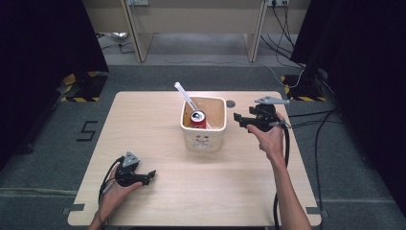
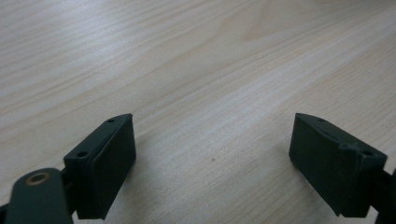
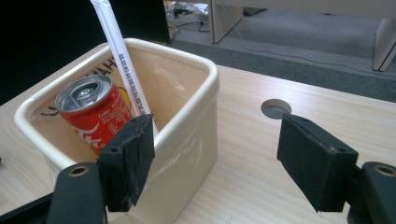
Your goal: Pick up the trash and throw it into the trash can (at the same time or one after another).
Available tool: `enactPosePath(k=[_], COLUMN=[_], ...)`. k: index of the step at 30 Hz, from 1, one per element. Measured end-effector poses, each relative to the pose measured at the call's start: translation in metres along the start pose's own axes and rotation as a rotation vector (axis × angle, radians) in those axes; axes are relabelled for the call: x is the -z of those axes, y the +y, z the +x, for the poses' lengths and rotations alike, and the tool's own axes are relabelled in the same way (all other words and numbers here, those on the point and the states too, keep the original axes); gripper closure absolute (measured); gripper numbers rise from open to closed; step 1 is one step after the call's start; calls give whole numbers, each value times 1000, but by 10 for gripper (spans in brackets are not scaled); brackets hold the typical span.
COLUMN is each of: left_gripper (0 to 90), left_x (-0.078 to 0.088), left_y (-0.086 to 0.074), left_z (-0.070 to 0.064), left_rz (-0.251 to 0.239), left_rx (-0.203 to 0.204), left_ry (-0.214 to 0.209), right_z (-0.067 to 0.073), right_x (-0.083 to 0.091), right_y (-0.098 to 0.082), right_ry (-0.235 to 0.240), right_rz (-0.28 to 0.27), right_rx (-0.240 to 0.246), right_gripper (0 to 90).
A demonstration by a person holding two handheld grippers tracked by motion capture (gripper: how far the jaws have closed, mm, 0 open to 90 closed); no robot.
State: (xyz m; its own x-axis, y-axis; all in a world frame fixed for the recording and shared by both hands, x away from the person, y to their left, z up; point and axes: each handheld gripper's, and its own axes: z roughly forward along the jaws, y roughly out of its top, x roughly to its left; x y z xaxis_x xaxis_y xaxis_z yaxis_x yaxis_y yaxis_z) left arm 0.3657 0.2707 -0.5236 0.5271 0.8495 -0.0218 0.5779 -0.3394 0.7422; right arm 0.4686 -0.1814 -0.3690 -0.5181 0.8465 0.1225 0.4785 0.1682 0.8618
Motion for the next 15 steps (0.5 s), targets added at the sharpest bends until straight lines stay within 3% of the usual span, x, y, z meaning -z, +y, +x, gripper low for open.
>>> enactPosePath(k=[12,15], left_gripper=[139,139], left_x=[0,0], left_y=[0,0], left_z=[0,0], left_rz=[0,0], left_rx=[1,1], left_ry=[0,0], right_z=[-2,0], right_x=[14,14], right_y=[-19,-25], right_ry=[13,-2], right_rz=[-19,-11], right_rx=[-4,15], right_gripper=[275,275])
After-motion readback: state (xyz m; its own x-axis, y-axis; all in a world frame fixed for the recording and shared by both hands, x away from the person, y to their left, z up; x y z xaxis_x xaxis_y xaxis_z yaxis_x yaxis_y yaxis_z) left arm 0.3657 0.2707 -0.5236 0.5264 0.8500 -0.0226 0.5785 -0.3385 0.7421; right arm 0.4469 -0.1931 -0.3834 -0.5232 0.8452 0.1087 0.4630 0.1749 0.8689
